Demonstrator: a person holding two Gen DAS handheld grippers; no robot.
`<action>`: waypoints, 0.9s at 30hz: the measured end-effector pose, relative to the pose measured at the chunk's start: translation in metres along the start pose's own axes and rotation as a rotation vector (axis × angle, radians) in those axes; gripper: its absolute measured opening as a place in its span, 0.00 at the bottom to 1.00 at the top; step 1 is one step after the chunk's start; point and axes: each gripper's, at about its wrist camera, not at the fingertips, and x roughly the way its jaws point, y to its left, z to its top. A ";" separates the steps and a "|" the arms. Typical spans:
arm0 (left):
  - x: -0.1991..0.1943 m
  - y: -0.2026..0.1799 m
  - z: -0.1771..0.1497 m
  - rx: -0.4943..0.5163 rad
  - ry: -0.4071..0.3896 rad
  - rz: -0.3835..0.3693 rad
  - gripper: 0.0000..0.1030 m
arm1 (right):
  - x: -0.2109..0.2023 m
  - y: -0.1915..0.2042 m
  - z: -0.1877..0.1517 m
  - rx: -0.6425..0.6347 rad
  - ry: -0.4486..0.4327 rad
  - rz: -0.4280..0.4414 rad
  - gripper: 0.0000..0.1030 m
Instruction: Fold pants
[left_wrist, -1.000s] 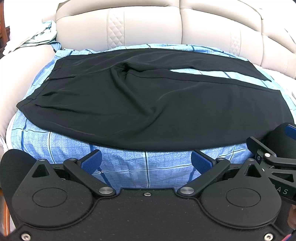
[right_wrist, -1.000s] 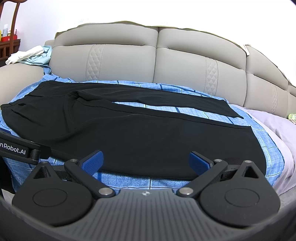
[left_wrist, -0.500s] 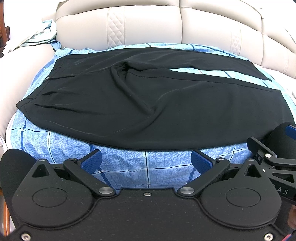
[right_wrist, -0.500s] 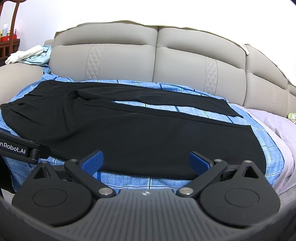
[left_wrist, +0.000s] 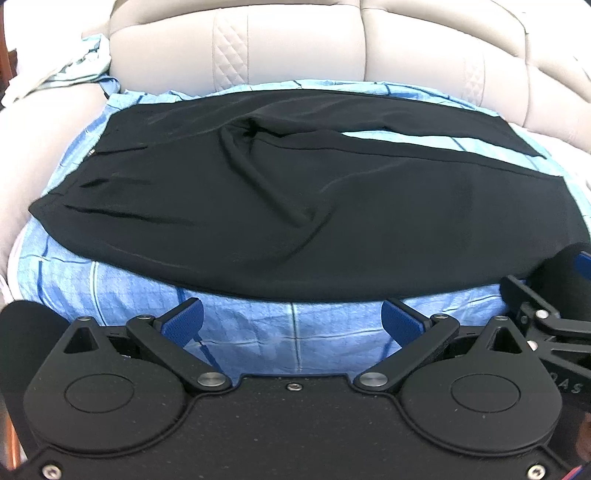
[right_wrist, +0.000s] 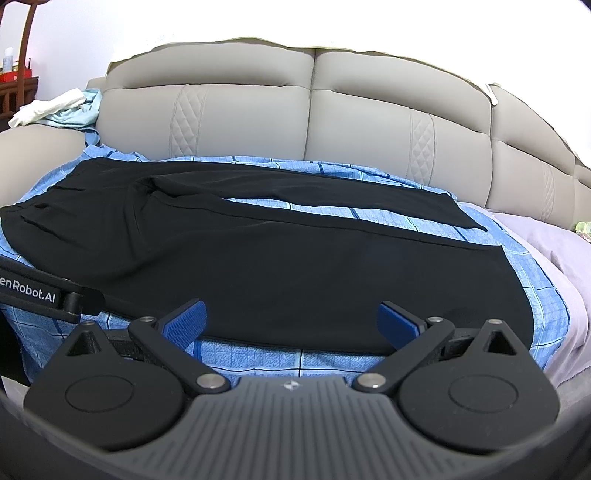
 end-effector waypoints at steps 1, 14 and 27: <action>0.002 0.000 0.001 0.007 0.002 0.007 1.00 | 0.002 0.000 0.000 0.006 0.003 -0.001 1.00; 0.065 0.037 0.085 -0.007 0.012 0.167 0.99 | 0.095 -0.030 0.055 0.193 0.017 0.007 1.00; 0.165 0.153 0.256 -0.352 0.021 0.210 0.97 | 0.289 -0.116 0.192 0.619 0.195 0.105 0.90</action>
